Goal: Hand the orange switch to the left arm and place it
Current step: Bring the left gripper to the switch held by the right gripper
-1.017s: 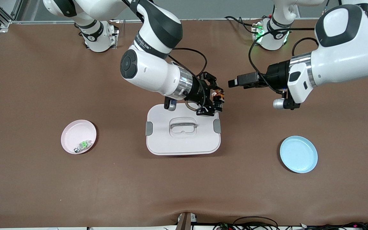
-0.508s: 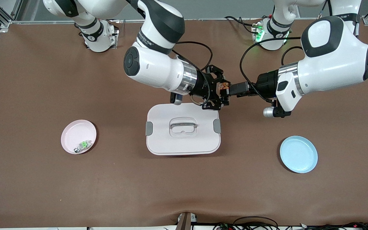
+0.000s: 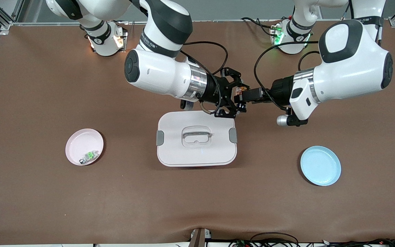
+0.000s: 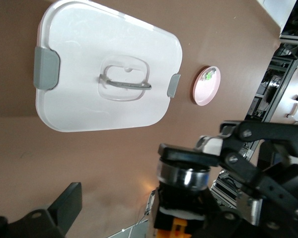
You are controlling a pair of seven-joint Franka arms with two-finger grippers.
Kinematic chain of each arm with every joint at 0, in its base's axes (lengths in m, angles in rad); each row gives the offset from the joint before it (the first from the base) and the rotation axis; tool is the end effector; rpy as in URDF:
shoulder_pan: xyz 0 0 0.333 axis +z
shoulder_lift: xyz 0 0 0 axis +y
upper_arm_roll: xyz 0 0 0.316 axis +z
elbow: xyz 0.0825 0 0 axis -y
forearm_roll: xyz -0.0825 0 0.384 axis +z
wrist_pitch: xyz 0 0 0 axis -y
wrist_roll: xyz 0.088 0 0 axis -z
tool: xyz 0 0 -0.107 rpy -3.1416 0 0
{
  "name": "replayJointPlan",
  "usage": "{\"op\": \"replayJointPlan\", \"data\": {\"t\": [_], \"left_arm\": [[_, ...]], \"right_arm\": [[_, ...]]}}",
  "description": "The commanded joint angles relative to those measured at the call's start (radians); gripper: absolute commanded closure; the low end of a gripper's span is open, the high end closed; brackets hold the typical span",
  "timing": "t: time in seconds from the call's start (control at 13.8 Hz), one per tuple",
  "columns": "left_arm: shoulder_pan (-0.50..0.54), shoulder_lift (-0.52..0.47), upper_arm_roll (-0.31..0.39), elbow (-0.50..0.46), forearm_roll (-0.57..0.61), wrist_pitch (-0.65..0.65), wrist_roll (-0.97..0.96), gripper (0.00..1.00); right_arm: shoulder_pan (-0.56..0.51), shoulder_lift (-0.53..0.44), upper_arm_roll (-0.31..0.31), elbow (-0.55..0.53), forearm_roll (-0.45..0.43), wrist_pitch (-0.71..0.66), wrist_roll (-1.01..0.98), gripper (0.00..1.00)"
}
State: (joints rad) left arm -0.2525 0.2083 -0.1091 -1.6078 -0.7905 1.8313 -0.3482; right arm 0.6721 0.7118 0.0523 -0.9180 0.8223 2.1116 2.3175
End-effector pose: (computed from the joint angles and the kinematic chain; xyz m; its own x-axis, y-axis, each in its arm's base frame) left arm 0.5747 -0.2724 0.5315 0.9513 0.0759 -0.2988 0.2591 -0.7217 0.6419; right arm 0.5771 0.5334 0.5404 -0.3322 -0.5742 -0.7483 -0.9413 0.1511 0.3019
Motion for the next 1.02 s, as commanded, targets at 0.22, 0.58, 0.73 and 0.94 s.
{"op": "replayJointPlan", "data": {"t": [0.22, 0.58, 0.73, 0.94], "left_arm": [[0.007, -0.032, 0.0, 0.0, 0.039, -0.122, -0.021, 0.0], [0.016, -0.047, 0.009, 0.012, 0.039, -0.158, -0.025, 0.0], [0.018, -0.043, 0.009, 0.023, 0.039, -0.158, -0.025, 0.0], [0.018, -0.044, 0.015, 0.025, 0.037, -0.158, -0.025, 0.41]], "right_arm": [[-0.014, 0.008, 0.018, 0.03, 0.023, 0.007, 0.02, 1.0], [-0.005, 0.017, 0.009, 0.021, 0.021, 0.027, -0.009, 1.0], [0.006, 0.041, 0.008, 0.019, 0.018, 0.044, -0.02, 1.0], [0.018, 0.052, 0.006, 0.019, 0.015, 0.076, -0.021, 1.0]]}}
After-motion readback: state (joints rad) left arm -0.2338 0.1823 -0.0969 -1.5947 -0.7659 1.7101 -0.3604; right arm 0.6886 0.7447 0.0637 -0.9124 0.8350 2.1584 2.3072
